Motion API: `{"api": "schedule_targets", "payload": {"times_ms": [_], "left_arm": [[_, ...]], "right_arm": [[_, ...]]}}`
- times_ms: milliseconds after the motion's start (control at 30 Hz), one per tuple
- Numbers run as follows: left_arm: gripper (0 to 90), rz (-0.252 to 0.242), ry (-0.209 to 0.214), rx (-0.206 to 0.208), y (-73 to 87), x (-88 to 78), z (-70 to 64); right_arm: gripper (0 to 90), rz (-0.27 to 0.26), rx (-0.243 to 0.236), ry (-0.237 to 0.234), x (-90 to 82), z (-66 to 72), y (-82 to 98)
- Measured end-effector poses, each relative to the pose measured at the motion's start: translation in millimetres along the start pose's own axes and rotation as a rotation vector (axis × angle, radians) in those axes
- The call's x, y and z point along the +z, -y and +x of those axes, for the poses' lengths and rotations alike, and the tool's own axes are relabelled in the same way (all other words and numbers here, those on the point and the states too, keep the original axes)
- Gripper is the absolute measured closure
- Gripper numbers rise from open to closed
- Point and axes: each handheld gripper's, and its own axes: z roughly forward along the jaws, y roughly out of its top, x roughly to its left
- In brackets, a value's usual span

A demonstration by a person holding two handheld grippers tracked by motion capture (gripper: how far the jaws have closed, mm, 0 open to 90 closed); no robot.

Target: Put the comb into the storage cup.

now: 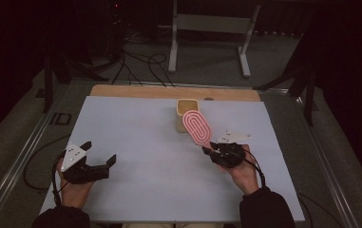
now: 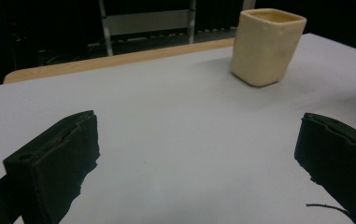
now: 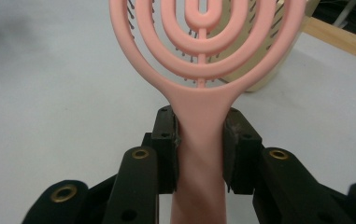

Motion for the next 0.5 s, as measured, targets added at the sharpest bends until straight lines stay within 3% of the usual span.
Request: {"api": "schedule_targets", "payload": {"times_ms": [200, 500], "left_arm": [[0.5, 0.008, 0.029, -0.006, -6.2, 8.0, -5.4], [0.5, 0.05, 0.077, 0.025, -21.3, 33.9, -25.4]], "right_arm": [[69.4, -0.008, 0.0, 0.004, 0.6, 1.8, -1.1], [69.4, -0.015, -0.001, -0.005, 3.5, 6.2, -2.8]]}}
